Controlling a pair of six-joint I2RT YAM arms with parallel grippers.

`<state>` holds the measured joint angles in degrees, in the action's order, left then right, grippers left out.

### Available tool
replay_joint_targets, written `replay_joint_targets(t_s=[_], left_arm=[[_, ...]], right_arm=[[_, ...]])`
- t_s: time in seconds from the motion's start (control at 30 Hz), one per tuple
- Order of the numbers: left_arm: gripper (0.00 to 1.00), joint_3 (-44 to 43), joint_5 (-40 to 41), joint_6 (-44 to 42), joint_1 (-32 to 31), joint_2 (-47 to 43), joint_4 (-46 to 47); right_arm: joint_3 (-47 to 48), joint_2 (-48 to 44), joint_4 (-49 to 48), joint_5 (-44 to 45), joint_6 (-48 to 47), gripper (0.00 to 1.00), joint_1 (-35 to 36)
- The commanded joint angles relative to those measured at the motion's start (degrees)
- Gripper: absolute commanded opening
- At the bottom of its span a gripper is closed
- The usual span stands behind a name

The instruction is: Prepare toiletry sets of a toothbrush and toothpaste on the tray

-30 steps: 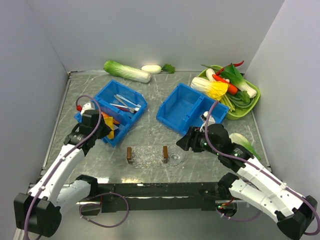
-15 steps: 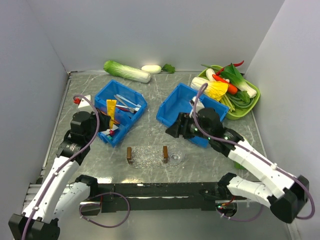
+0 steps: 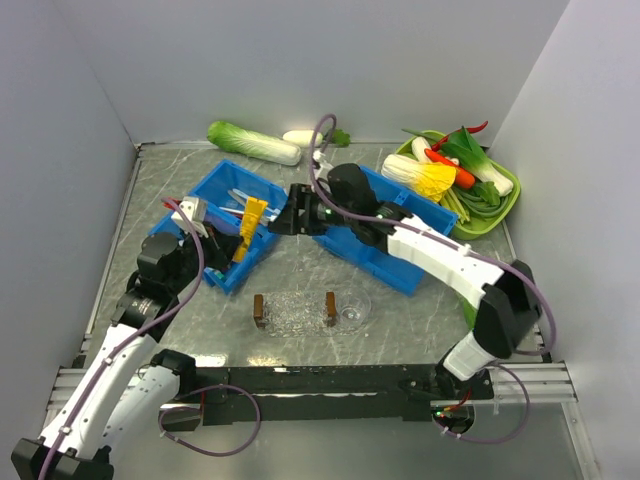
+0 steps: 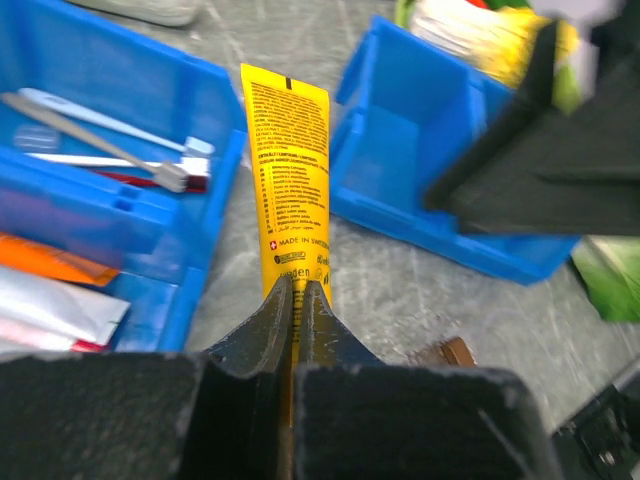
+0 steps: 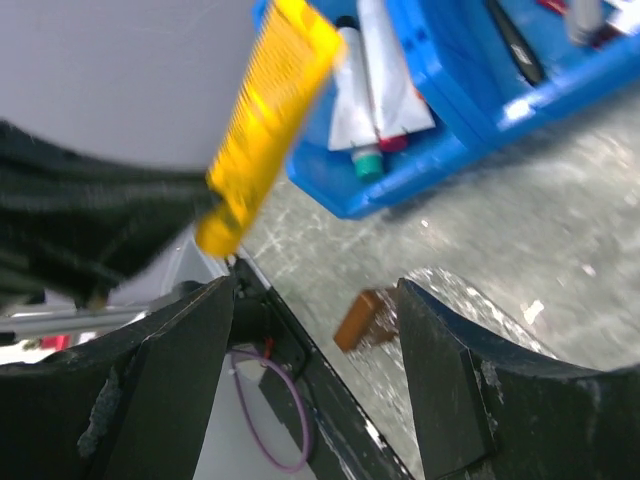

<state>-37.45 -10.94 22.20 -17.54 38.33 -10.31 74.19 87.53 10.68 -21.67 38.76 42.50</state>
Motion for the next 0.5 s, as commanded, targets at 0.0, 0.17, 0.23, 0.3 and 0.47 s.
replay_joint_targets(t_s=[0.0,0.17,0.23,0.3,0.47], left_arm=[[0.01,-0.08,-5.05,-1.1,-1.09,-1.06,4.94],[0.01,0.01,-5.94,-0.93,-1.44,-1.59,5.21],[0.01,0.1,-5.76,-0.84,-1.44,-1.94,5.03],[0.01,0.19,-6.11,-0.66,-1.44,-2.2,5.21],[0.01,0.27,-8.21,-0.31,-1.62,-2.2,5.91]], right_arm=[[6.92,5.46,-5.39,-6.53,1.66,0.73,-0.75],[9.03,8.18,-7.69,-8.74,3.43,0.72,-1.46],[9.92,8.71,-6.64,-8.3,3.07,0.72,-1.46],[9.66,9.15,-6.81,-8.3,3.42,0.72,-1.98],[8.95,9.94,-9.62,-9.62,5.18,0.72,-3.04]])
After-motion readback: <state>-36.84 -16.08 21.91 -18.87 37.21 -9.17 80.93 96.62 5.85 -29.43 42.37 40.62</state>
